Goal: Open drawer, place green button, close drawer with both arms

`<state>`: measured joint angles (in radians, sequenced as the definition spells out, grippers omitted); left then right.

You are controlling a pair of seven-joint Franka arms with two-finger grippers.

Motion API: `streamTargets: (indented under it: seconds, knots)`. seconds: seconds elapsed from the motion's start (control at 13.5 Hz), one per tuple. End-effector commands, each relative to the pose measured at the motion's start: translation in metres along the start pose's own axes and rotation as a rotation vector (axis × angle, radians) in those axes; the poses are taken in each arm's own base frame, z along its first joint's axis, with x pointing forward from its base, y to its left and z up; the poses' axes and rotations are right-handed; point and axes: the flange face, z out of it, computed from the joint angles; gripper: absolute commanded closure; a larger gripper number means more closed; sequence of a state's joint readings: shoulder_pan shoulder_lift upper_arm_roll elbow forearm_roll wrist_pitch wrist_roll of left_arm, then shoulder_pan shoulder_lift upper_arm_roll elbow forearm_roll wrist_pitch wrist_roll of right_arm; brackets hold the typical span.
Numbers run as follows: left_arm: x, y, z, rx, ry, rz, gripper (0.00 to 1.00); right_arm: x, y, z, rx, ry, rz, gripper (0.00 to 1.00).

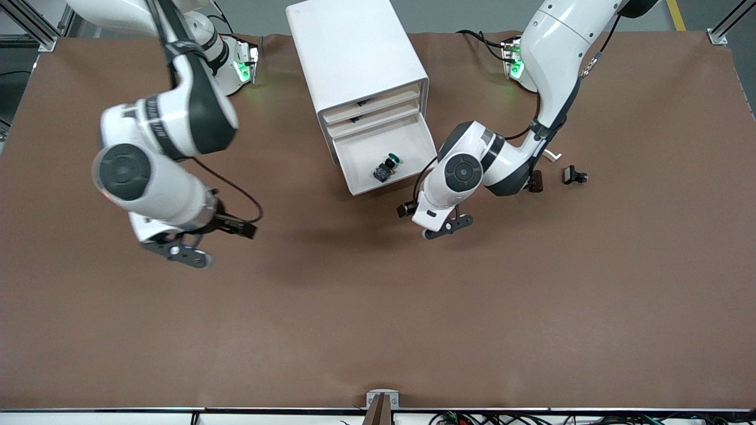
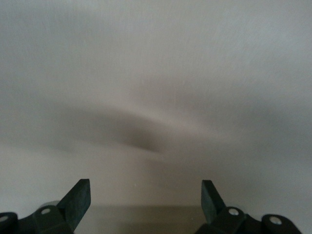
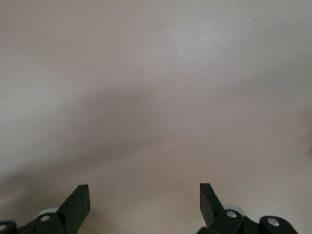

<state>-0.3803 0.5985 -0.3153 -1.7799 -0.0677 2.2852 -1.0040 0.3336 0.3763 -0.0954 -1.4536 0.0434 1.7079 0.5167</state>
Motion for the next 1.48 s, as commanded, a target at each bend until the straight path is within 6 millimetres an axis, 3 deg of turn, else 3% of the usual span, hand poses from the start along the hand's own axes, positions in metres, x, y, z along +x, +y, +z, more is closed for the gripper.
streamTargets:
  seconds: [0.0,0.15,0.37,0.52,0.89,1.18,1.4]
  knots:
    - [-0.028,0.012,0.014,0.033,-0.021,-0.043,0.00,0.013,0.068,-0.034,0.009,-0.018,-0.076,0.00]
    - [-0.042,0.015,0.025,0.073,-0.045,-0.046,0.00,0.024,0.117,-0.046,0.010,-0.052,-0.092,0.00]
    - [-0.066,0.023,0.032,0.098,-0.121,-0.079,0.00,0.039,0.187,-0.080,0.029,-0.059,-0.220,0.00]
    - [-0.081,0.027,0.036,0.119,-0.165,-0.080,0.00,0.041,0.211,-0.097,0.037,-0.046,-0.200,0.00]
    - [-0.142,0.040,0.057,0.173,-0.232,-0.031,0.00,0.036,0.212,-0.109,0.035,-0.033,-0.185,0.00]
    - [-0.172,0.046,0.069,0.194,-0.258,-0.024,0.00,0.005,0.222,-0.152,-0.010,0.022,-0.189,0.00]
    - [-0.189,0.047,0.075,0.217,-0.259,-0.025,0.00,-0.009,0.237,-0.173,-0.009,0.042,-0.179,0.00]
